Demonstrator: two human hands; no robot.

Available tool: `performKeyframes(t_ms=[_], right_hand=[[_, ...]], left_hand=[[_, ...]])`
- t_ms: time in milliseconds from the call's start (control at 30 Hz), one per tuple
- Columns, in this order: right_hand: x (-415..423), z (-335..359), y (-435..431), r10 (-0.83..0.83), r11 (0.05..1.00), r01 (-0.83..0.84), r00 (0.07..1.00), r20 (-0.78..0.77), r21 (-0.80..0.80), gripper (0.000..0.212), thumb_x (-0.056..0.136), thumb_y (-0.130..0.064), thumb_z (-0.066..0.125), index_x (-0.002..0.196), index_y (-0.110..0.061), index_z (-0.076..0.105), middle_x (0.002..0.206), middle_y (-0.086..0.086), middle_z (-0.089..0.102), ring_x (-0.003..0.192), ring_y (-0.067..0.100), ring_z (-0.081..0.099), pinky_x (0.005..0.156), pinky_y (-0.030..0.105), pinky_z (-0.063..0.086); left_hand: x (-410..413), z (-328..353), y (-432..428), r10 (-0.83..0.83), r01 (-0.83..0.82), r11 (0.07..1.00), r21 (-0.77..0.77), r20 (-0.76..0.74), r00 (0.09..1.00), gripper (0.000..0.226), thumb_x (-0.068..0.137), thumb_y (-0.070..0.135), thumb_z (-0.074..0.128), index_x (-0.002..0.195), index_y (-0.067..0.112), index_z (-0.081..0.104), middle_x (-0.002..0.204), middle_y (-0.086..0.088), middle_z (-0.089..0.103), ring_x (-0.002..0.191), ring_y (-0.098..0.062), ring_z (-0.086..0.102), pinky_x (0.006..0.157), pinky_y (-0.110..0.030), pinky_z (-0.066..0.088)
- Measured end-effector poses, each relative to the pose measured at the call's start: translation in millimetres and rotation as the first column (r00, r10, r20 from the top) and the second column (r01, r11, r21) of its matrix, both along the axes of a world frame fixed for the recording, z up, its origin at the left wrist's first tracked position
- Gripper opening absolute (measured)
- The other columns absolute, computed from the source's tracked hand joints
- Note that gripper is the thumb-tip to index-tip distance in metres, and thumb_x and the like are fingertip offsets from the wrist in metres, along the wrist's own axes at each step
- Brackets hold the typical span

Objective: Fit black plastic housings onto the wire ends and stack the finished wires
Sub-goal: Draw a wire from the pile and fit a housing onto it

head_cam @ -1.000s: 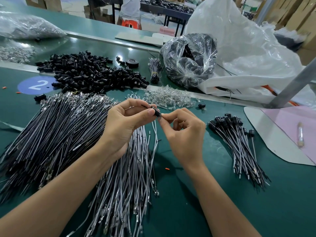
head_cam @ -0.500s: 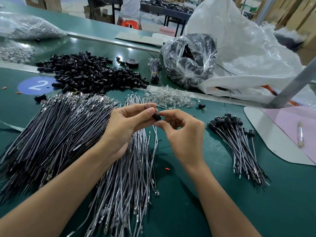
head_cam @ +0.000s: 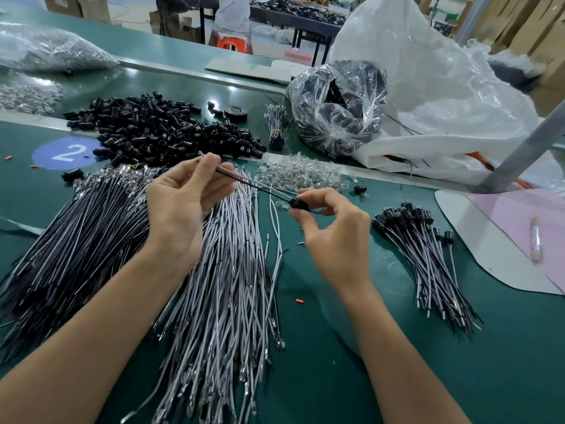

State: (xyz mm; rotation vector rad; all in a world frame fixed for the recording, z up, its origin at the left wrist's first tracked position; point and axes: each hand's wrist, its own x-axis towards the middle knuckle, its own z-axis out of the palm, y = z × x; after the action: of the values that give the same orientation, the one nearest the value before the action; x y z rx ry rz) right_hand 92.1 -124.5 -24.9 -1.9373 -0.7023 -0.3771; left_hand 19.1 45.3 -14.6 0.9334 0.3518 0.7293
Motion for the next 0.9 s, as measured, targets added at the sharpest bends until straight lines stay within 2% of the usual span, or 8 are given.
performKeyframes(t_ms=[133, 200, 333, 400, 467, 600, 733, 900], right_hand=[[2.3, 1.8, -1.7, 0.049, 0.997, -0.043, 0.993, -0.109, 0.059, 0.013, 0.078, -0.012, 0.080, 0.086, -0.017, 0.071, 0.078, -0.016, 0.069, 0.078, -0.004, 0.062, 0.081, 0.012, 0.047], [4.9, 5.4, -3.9, 0.158, 0.966, -0.095, 0.953, -0.258, 0.240, 0.015, 0.077, -0.008, 0.080, 0.083, -0.017, 0.069, 0.078, -0.009, 0.072, 0.076, 0.004, 0.066, 0.077, 0.022, 0.053], [10.9, 15.2, -15.0, 0.606, 0.631, -0.131, 0.697, -0.382, 0.764, 0.008, 0.080, -0.007, 0.070, 0.085, -0.012, 0.066, 0.099, 0.010, 0.074, 0.088, 0.021, 0.069, 0.081, 0.031, 0.056], [11.2, 18.7, -17.6, 0.766, 0.455, -0.106, 0.553, -0.328, 0.884, 0.011, 0.084, -0.014, 0.063, 0.093, -0.009, 0.062, 0.103, 0.010, 0.074, 0.091, 0.021, 0.071, 0.081, 0.031, 0.057], [10.3, 20.4, -17.7, 0.811, 0.391, -0.066, 0.497, -0.310, 0.918, 0.016, 0.086, -0.021, 0.057, 0.097, -0.009, 0.059, 0.094, 0.006, 0.075, 0.083, 0.018, 0.073, 0.071, 0.027, 0.058], [6.7, 22.1, -15.2, 0.768, 0.487, -0.087, 0.516, -0.380, 0.869, 0.021, 0.086, -0.024, 0.056, 0.101, -0.010, 0.058, 0.069, 0.001, 0.068, 0.052, 0.008, 0.060, 0.050, 0.018, 0.050], [-0.3, 17.0, -8.6, 0.653, 0.709, -0.259, 0.591, -0.473, 0.656, 0.041, 0.080, -0.023, 0.066, 0.117, -0.010, 0.055, 0.065, 0.005, 0.068, 0.045, 0.010, 0.055, 0.044, 0.019, 0.045], [-7.5, 12.0, -1.1, 0.638, 0.748, -0.335, 0.602, -0.481, 0.573, 0.046, 0.076, -0.023, 0.072, 0.116, -0.013, 0.053, 0.068, 0.007, 0.071, 0.046, 0.014, 0.060, 0.044, 0.021, 0.046]], left_hand=[[-0.1, -0.6, 3.6, 0.079, -0.079, 0.996, -0.037, -0.008, 0.997, 0.006, 0.087, 0.013, 0.067, 0.090, 0.009, 0.069, 0.079, -0.004, 0.076, 0.074, -0.016, 0.073, 0.070, -0.025, 0.059], [0.5, -1.7, 3.4, 0.036, -0.037, 0.998, -0.051, -0.033, 0.999, 0.007, 0.092, 0.008, 0.062, 0.096, 0.008, 0.067, 0.079, -0.003, 0.075, 0.074, -0.016, 0.073, 0.070, -0.025, 0.059], [-1.8, 0.9, 0.0, -0.188, 0.187, 0.982, -0.025, -0.053, 0.981, 0.037, 0.084, 0.004, 0.052, 0.121, 0.010, 0.055, 0.080, -0.004, 0.074, 0.075, -0.022, 0.071, 0.066, -0.030, 0.059], [-4.5, 1.3, -0.6, -0.320, 0.320, 0.947, 0.034, -0.012, 0.947, 0.056, 0.069, 0.018, 0.053, 0.125, 0.010, 0.055, 0.086, -0.007, 0.071, 0.080, -0.026, 0.068, 0.071, -0.035, 0.059], [-6.4, 2.0, -1.8, -0.461, 0.456, 0.884, 0.104, 0.039, 0.886, 0.061, 0.067, 0.032, 0.050, 0.122, 0.008, 0.058, 0.092, -0.011, 0.068, 0.086, -0.029, 0.066, 0.078, -0.038, 0.057], [-3.9, 1.5, -7.5, -0.509, 0.505, 0.835, 0.217, -0.043, 0.860, 0.036, 0.082, 0.031, 0.049, 0.105, 0.011, 0.067, 0.091, -0.007, 0.070, 0.085, -0.021, 0.065, 0.078, -0.032, 0.056], [-1.0, -1.9, -17.2, -0.531, 0.544, 0.767, 0.341, -0.139, 0.836, 0.025, 0.082, 0.035, 0.066, 0.097, 0.019, 0.077, 0.089, -0.003, 0.072, 0.081, -0.014, 0.066, 0.073, -0.025, 0.057], [-1.0, -5.0, -20.1, -0.493, 0.527, 0.779, 0.340, -0.187, 0.850, 0.035, 0.072, 0.029, 0.076, 0.103, 0.014, 0.076, 0.100, -0.017, 0.073, 0.088, -0.021, 0.067, 0.091, -0.041, 0.054]])
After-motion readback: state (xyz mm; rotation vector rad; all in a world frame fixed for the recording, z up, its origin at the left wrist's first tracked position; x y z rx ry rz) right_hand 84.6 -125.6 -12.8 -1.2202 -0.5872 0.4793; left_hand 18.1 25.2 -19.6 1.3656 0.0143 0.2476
